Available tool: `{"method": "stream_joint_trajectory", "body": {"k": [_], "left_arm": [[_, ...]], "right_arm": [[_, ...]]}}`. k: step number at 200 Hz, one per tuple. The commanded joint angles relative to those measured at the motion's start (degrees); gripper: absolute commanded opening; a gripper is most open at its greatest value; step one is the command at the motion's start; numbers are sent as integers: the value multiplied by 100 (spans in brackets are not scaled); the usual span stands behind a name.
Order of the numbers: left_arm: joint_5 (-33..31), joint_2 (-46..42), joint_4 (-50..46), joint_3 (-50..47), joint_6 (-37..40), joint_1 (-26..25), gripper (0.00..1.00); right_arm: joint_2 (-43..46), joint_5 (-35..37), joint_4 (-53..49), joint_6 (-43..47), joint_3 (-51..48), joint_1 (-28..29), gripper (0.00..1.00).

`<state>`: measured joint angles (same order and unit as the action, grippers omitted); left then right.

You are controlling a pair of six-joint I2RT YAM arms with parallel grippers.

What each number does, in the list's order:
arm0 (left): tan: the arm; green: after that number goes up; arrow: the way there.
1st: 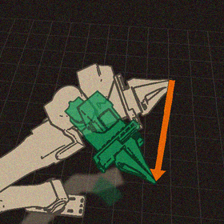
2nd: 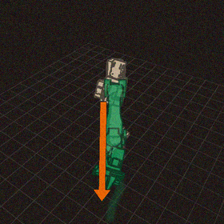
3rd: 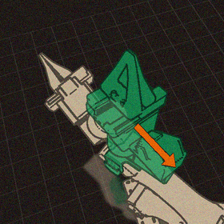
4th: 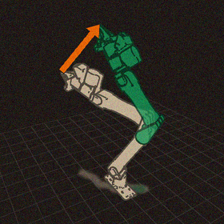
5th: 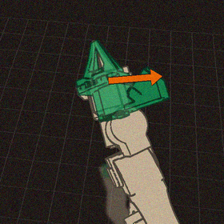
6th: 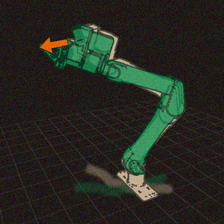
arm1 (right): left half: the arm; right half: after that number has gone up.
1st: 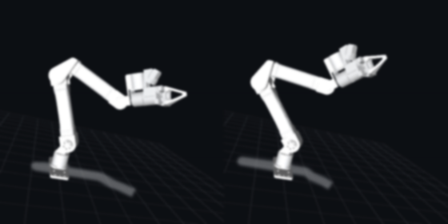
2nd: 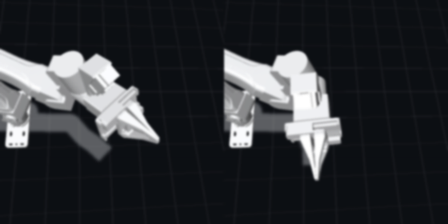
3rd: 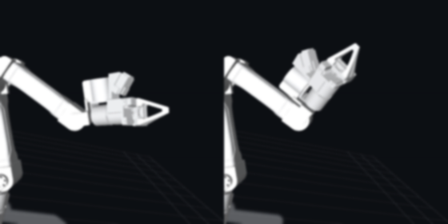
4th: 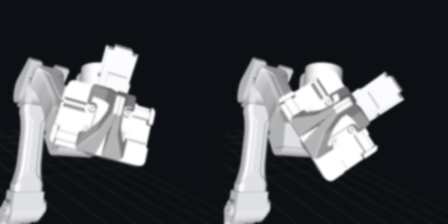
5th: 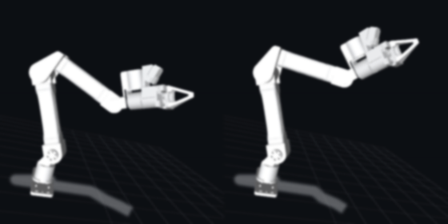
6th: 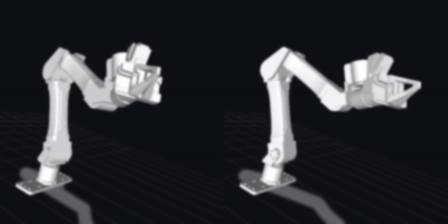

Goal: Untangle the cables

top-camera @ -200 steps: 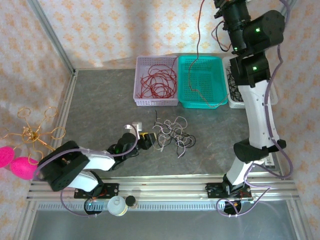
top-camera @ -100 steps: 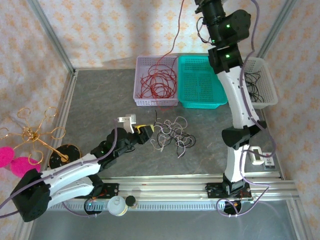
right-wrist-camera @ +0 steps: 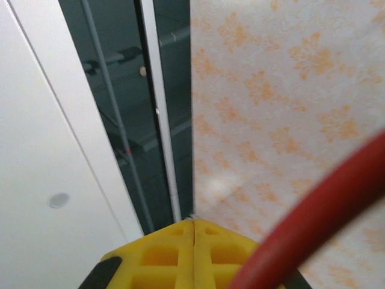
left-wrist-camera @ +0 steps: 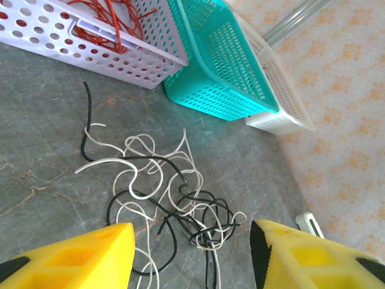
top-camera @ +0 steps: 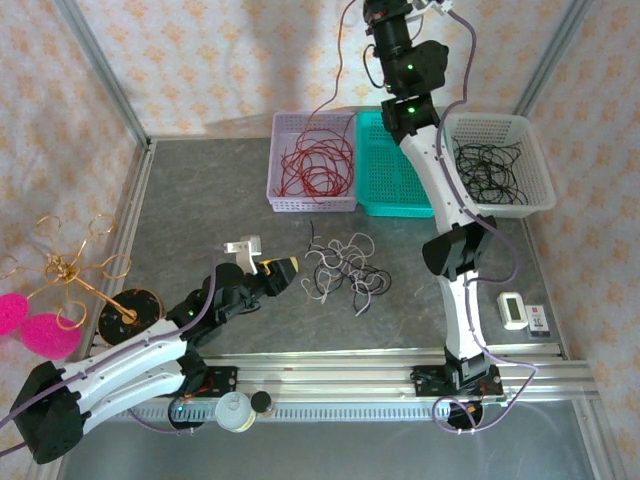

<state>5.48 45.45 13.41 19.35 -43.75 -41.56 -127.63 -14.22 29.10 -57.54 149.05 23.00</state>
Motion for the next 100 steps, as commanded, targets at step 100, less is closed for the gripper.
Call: {"method": "stream_joint_trajectory", "body": {"k": [100], "left_arm": [[20,22,40,-43,-209,-35,53]], "right_arm": [[-781,1134,-3424,3999,-805,582,0]]}}
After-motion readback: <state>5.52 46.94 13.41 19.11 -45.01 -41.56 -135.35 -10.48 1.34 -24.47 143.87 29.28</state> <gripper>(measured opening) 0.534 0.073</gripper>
